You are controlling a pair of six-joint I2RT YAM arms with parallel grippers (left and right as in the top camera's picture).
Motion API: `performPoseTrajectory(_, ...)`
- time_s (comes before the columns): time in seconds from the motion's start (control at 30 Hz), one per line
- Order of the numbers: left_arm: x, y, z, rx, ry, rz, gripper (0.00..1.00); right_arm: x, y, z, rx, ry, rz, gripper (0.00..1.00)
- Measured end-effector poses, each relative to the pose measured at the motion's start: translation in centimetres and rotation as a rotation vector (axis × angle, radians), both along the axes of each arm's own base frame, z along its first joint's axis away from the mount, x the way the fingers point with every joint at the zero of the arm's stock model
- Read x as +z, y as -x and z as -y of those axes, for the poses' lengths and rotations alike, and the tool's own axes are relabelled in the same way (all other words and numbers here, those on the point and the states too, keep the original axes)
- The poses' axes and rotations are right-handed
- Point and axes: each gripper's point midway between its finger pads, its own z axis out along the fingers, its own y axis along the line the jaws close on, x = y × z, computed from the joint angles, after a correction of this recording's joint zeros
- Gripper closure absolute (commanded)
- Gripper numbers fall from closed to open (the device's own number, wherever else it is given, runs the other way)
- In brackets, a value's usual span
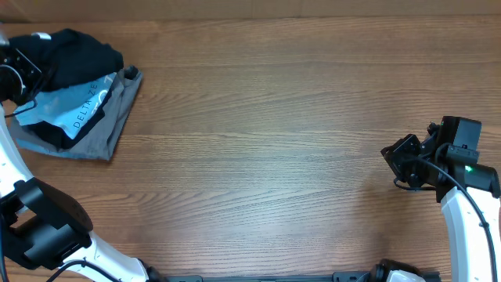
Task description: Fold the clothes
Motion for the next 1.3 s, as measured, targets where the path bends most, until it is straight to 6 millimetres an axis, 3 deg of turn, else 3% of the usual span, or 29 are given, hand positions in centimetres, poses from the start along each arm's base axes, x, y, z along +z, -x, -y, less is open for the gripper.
performPoseTrajectory(0.03,-0.4,0.3,-0.3,0.007,-0.02,-0.024,0.84,0.0,0.0,0.0,0.0,0.0,0.0,0.8)
performPoseTrajectory(0.1,-1.0,0.9,-0.9,0.02,-0.06,-0.064,0.62,0.0,0.0,0.0,0.001,-0.001,-0.001,0.8)
performPoseTrajectory(0.27,-2.0,2.3,-2.7,0.058,-0.137,-0.134,0.45,-0.2,0.5,-0.2,0.001,-0.007,-0.024,0.8)
performPoseTrajectory(0.33,-2.5,3.6,-3.5,0.082,-0.136,-0.177,0.29,-0.3,0.7,-0.2,0.004,-0.008,-0.033,0.79)
performPoseTrajectory(0.43,-2.3,5.8,-5.2,0.135,-0.124,-0.223,0.29,-0.4,0.8,-0.2,0.013,-0.004,-0.032,0.79)
performPoseTrajectory(0.57,0.6,9.0,-8.0,0.236,-0.131,-0.223,0.32,-0.4,0.8,-0.2,0.019,-0.001,-0.031,0.78)
performPoseTrajectory(0.63,3.1,10.6,-9.0,0.294,-0.145,-0.189,0.46,-0.4,0.8,-0.2,0.021,0.0,-0.03,0.78)
performPoseTrajectory(0.67,5.3,11.6,-9.4,0.323,-0.175,-0.151,0.58,-0.4,0.7,-0.2,0.023,0.002,-0.029,0.77)
performPoseTrajectory(0.77,9.2,12.6,-8.6,0.346,-0.227,-0.074,0.76,-0.4,0.8,-0.2,0.024,0.002,-0.029,0.75)
performPoseTrajectory(0.87,12.4,12.2,-6.1,0.29,-0.288,-0.002,0.8,-0.4,0.7,-0.2,0.024,0.002,-0.028,0.75)
performPoseTrajectory(0.93,13.1,10.8,-3.8,0.205,-0.324,0.023,0.81,-0.3,0.7,-0.2,0.024,0.003,-0.026,0.75)
performPoseTrajectory(1.03,11.8,7.8,-1.2,0.084,-0.356,0.014,0.81,-0.3,0.6,-0.2,0.023,0.004,-0.02,0.75)
performPoseTrajectory(1.1,9.4,5.4,-0.2,0.022,-0.364,-0.022,0.8,-0.2,0.5,-0.2,0.023,0.004,-0.018,0.74)
performPoseTrajectory(1.2,4.1,2.1,-0.1,-0.029,-0.357,-0.111,0.78,-0.3,0.5,-0.2,0.023,0.004,-0.019,0.74)
performPoseTrajectory(1.3,-2.0,-0.2,-1.5,-0.039,-0.335,-0.21,0.76,-0.3,0.6,-0.2,0.024,0.004,-0.02,0.74)
